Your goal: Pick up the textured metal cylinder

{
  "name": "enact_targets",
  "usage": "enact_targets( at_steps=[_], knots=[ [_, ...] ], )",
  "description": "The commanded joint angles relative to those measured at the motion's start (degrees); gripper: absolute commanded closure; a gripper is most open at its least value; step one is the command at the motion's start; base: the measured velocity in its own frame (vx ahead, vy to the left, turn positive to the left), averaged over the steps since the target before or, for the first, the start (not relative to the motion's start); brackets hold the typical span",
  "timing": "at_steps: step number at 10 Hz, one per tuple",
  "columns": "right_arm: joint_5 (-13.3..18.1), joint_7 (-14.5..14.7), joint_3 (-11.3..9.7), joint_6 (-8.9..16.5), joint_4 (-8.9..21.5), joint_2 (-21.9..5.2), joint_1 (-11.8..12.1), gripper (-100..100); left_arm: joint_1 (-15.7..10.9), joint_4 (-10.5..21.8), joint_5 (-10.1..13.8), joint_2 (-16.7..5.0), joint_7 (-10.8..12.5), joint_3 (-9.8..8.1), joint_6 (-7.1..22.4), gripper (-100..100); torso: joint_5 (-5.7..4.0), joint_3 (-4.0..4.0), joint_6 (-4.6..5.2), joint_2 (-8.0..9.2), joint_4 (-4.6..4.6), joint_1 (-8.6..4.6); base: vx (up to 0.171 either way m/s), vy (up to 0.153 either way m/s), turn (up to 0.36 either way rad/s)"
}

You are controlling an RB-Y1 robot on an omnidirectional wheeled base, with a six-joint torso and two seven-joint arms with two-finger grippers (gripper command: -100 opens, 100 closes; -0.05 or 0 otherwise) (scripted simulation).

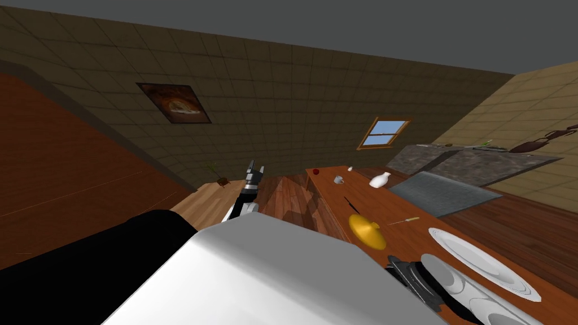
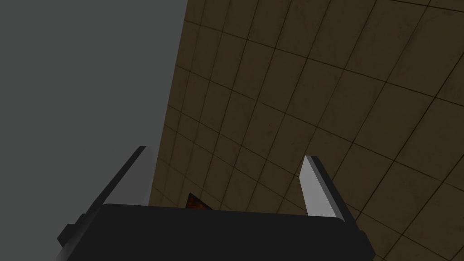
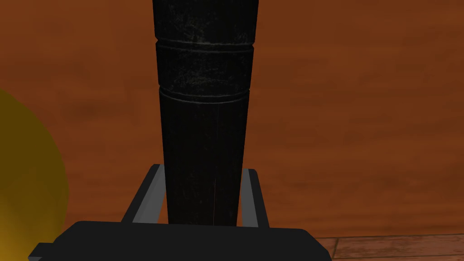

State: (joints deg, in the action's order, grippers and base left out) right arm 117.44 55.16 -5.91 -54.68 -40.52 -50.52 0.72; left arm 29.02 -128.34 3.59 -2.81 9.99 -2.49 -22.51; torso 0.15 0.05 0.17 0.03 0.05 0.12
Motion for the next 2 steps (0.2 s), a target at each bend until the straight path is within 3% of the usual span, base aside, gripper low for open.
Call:
enact_targets(
  at_steps=[1,2],
  knots=[
    [0.0,0.0,0.0,0.0,0.0,0.0,0.0,100,0.0,0.0,0.0,0.0,0.0,0.00,0.0,0,0.00,0.00,0.00,0.00,0.00,0.00,-0.015,0.011,0.002],
    [0.0,0.2,0.0,-0.1,0.2,0.0,-0.1,0,0.0,0.0,0.0,0.0,0.0,0.00,0.0,0,0.00,-0.03,0.01,-0.06,0.00,-0.06,0.000,0.000,0.000]
  ],
)
